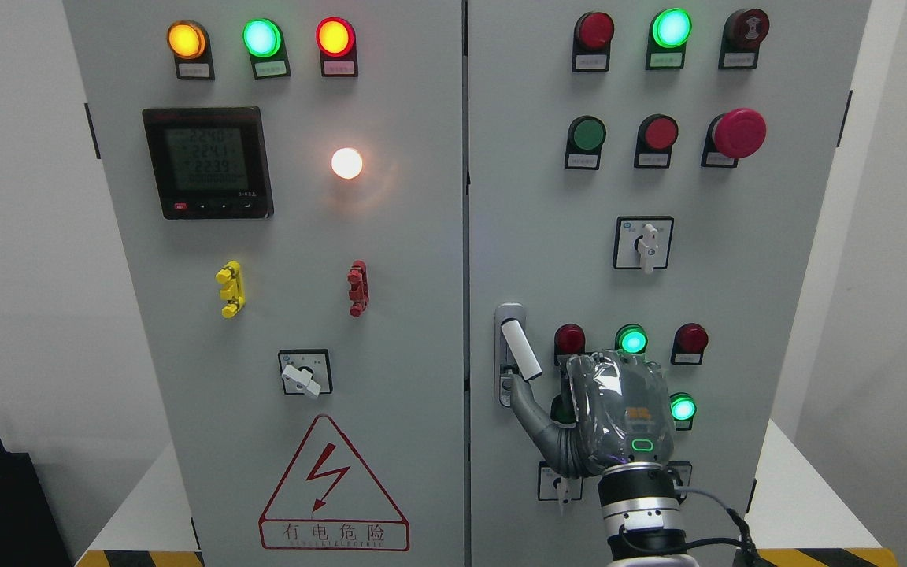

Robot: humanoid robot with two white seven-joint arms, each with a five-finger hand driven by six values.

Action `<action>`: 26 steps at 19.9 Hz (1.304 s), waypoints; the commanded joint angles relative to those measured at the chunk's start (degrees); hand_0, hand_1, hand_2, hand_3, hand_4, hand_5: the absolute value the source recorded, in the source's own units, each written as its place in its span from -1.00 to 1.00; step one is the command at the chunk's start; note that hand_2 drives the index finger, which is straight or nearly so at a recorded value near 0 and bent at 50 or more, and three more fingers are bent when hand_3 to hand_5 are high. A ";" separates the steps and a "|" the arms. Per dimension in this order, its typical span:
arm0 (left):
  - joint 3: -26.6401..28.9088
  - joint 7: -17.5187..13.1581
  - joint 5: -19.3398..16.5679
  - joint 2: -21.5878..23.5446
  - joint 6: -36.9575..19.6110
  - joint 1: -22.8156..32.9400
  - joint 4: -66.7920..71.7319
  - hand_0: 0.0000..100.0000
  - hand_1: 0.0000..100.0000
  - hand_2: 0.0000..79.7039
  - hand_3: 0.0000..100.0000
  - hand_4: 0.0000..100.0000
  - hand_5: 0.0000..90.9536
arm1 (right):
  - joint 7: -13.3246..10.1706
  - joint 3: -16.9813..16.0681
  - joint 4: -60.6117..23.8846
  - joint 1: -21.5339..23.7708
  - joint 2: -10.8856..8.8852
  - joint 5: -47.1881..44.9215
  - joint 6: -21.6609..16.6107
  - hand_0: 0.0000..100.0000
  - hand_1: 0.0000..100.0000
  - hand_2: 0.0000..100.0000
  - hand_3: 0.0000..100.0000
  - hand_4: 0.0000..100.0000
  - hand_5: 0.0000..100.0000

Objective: Release door handle
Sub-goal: 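Rotate the handle with the right hand to horizontal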

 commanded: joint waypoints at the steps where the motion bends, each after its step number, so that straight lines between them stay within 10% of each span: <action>1: 0.62 0.05 0.00 0.00 0.05 -0.03 0.97 -0.76 -0.22 -1.00 -1.00 -1.00 -1.00 | 0.18 -0.97 -0.12 -0.02 -0.64 0.09 -0.10 -0.14 -0.78 0.97 1.00 1.00 0.95; 26: 0.62 0.05 0.00 0.00 0.05 -0.03 0.97 -0.76 -0.22 -1.00 -1.00 -1.00 -1.00 | -0.43 -2.28 -0.65 -0.81 -0.99 0.09 -0.27 -0.12 -0.77 0.95 1.00 1.00 0.95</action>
